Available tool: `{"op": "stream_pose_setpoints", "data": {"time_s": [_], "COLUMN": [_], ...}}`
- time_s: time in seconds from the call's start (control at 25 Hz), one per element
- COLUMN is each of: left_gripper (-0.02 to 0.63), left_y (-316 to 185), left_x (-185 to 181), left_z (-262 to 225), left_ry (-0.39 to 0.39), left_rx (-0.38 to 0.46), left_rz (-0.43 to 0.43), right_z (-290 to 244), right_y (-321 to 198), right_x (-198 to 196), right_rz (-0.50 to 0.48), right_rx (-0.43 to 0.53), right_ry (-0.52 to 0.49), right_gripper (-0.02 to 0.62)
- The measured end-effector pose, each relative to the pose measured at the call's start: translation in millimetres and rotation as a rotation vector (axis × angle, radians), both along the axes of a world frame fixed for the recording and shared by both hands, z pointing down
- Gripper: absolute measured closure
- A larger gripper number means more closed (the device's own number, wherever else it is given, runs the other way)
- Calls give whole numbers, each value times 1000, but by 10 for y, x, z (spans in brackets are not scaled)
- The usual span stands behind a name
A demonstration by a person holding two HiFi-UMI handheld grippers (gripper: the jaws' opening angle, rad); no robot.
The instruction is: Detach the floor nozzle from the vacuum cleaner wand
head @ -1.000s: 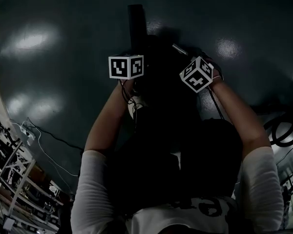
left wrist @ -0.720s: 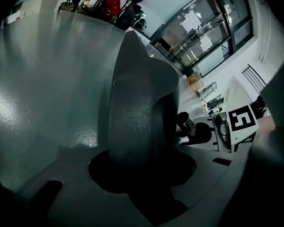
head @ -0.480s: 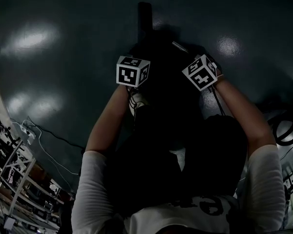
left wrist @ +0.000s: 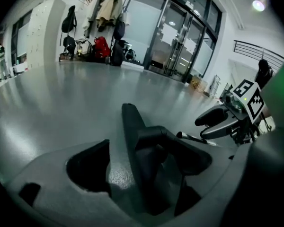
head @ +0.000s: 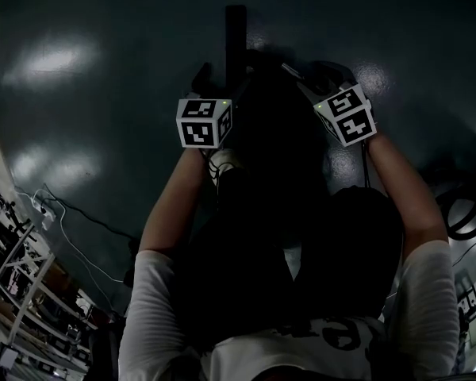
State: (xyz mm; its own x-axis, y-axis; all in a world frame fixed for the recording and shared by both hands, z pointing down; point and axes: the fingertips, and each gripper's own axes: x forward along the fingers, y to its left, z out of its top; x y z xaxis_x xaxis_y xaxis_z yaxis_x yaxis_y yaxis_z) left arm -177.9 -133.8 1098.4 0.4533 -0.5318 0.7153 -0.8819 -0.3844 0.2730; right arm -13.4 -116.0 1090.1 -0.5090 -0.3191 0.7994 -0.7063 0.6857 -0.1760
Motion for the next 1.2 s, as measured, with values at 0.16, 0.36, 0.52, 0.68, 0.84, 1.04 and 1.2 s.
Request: {"op": "stream_pose_setpoints", "data": {"time_s": [0.16,0.36,0.52,0.68,0.84,1.04,1.2], "left_gripper": [280,601,601,601,601,601,601], "left_y": [-87,-207,-326,-218,139,466,789], "left_x": [107,362,471,497,653,993,1047], "left_z": [-412,-1553,-2956,-4330,-5699,-7339,-8464], "left_ry": [-45,-88,-66,-25,55,94,140], "left_rx": [31,121,207,203,157,254,341], "left_rz": [24,42,-2,-32,-48,4,-129], "right_z": [-591,-1686,-2898,-4289,-5820,-7535,-8645], "right_y": [-199,-231,-150,-129,38,233,534], "right_x": [60,184,246,320,489,670,875], "right_rz": [44,114,182,247,284,261,257], "right_rx": [100,171,162,184,223,388,520], "right_ry": [-71,-55,-84,-121,-147,-151,-178], "right_gripper": [531,592,592,592,592,592,592]}}
